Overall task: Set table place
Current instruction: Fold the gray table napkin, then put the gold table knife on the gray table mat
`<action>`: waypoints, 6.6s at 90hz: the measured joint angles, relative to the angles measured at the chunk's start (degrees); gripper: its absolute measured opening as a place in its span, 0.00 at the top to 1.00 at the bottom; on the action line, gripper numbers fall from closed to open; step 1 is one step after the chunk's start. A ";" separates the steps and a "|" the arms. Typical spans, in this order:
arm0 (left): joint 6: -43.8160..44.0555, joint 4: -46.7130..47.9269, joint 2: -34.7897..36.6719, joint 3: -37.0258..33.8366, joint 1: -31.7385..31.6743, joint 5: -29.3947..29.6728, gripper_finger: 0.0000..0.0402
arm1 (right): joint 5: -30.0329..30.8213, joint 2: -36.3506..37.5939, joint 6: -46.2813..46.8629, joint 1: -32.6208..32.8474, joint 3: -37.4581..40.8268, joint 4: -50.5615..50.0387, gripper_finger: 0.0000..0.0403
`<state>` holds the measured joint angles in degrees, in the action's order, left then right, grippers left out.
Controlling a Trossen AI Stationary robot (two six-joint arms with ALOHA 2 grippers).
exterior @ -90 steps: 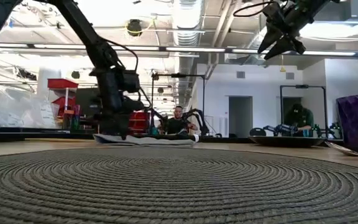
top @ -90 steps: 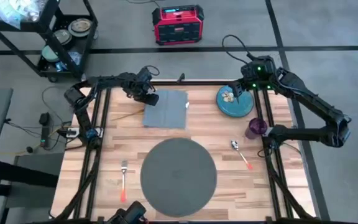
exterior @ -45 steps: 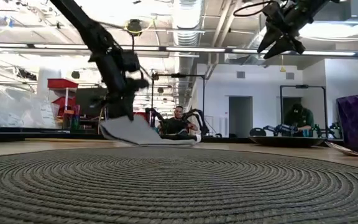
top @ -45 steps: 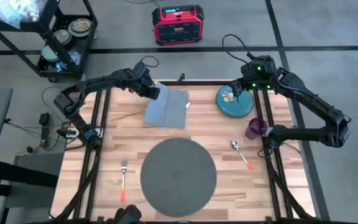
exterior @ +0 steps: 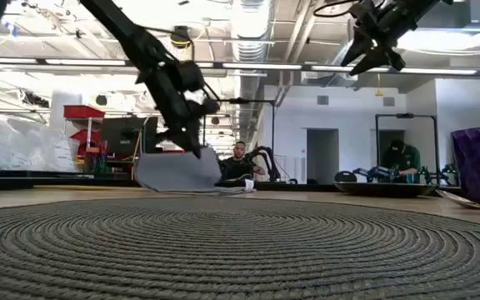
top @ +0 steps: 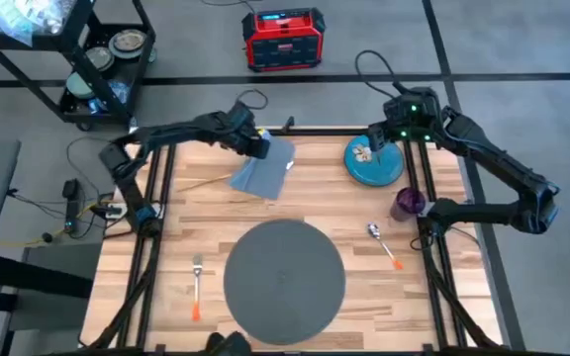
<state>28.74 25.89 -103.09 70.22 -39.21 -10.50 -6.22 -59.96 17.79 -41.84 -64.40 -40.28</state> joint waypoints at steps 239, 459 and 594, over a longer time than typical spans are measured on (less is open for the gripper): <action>8.12 -16.74 -20.59 15.02 14.46 -31.10 0.99 | 0.08 0.05 3.34 7.67 0.00 -3.89 0.62; -55.26 25.60 18.45 -28.60 -14.03 12.24 0.57 | 0.31 0.09 1.33 11.43 0.00 -4.28 0.62; -33.25 26.08 31.90 -23.23 -12.82 -0.91 1.00 | 0.35 0.09 2.29 10.89 -0.02 -0.73 0.62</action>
<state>-4.51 51.96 -71.19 46.98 -52.03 -11.40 -5.87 -59.88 20.08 -30.96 -64.42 -41.01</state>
